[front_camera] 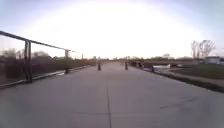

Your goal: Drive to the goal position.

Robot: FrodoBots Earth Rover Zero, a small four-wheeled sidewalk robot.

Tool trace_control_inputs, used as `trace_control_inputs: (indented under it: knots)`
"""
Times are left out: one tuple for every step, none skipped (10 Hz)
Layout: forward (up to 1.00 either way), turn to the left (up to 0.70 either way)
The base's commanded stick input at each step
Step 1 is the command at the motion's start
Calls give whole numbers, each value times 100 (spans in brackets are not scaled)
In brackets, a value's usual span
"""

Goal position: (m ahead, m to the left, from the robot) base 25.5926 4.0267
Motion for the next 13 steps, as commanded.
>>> trace_control_inputs:
  knots:
    - [100, 1]
    - [100, 1]
    - [100, 1]
    - [100, 1]
    - [100, 1]
    - [100, 1]
    - [100, 1]
    - [100, 1]
    - [100, 1]
    - [100, 1]
    - [100, 1]
    - [100, 1]
    - [100, 1]
